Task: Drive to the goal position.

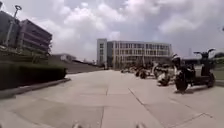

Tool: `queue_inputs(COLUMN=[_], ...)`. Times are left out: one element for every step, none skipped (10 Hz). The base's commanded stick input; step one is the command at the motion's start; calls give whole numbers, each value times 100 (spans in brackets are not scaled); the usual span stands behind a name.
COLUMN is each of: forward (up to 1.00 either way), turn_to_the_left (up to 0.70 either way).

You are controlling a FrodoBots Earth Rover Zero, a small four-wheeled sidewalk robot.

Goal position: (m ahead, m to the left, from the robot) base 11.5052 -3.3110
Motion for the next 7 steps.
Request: queue_inputs(forward=[70,70,70,70,70,70,70], turn_to_the_left=[2,8,11,14,8,0,0])
